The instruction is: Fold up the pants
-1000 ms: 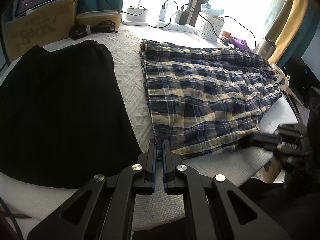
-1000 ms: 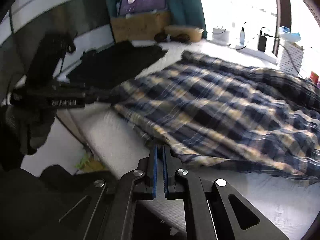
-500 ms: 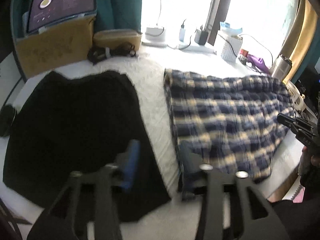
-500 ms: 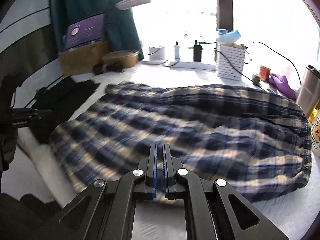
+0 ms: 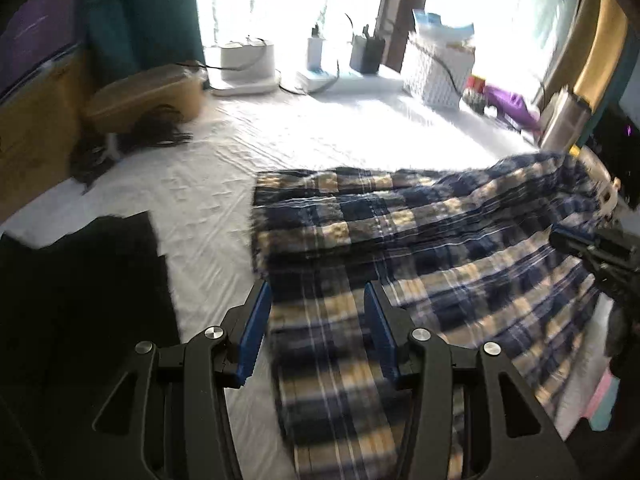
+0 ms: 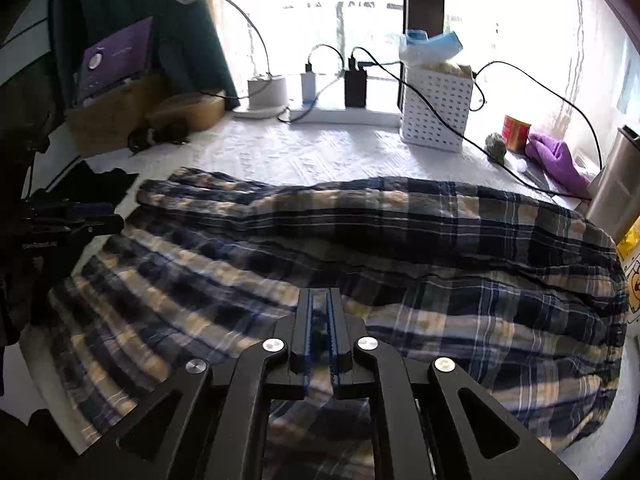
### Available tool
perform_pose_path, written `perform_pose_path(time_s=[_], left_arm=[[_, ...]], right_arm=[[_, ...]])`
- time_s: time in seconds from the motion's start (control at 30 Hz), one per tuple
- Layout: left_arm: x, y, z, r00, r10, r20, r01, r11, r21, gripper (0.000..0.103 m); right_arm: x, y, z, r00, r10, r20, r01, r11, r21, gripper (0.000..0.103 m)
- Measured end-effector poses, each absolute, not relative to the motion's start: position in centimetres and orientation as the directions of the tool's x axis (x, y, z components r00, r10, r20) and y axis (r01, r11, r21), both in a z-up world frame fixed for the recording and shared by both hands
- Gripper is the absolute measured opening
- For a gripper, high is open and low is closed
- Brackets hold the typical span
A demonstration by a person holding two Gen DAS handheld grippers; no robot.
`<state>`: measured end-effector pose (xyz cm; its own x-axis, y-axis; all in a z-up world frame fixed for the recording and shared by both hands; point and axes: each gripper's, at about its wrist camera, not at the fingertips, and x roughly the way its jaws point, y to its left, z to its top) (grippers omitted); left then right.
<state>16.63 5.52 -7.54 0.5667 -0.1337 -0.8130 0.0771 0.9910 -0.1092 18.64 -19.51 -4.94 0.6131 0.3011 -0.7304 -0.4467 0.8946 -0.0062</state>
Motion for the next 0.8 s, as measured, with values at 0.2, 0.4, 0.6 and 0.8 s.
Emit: perform_pose_path(time_s=[0.2,0.4,0.6,0.8], left_arm=[[19.4,5.2,-8.4,0.546,-0.151,-0.824,0.111,0.988,-0.108,0.048],[21.8,5.6,-8.6,0.550,-0.137,-0.824,0.118,0.989,-0.086,0.048],[24.0,6.8,-8.7,0.559,-0.115,-0.821,0.096,0.993,-0.074,0.048],[25.6,8.0,-9.2,0.556,-0.107,-0.824,0.066,0.994,-0.085,0.050]], right_arm=[[20.5,-19.7,-5.1,0.602,0.302,-0.740,-0.447,0.895,0.001,0.103],[22.8,-18.4,-5.3,0.594,0.285,-0.752,-0.464,0.885,-0.032,0.089],[26.4,-17.1,-6.5,0.558,0.263,-0.787,-0.464,0.885,-0.033,0.084],[30.5,-18.0,-6.6,0.556,0.257,-0.790,-0.371,0.928,0.040,0.084]])
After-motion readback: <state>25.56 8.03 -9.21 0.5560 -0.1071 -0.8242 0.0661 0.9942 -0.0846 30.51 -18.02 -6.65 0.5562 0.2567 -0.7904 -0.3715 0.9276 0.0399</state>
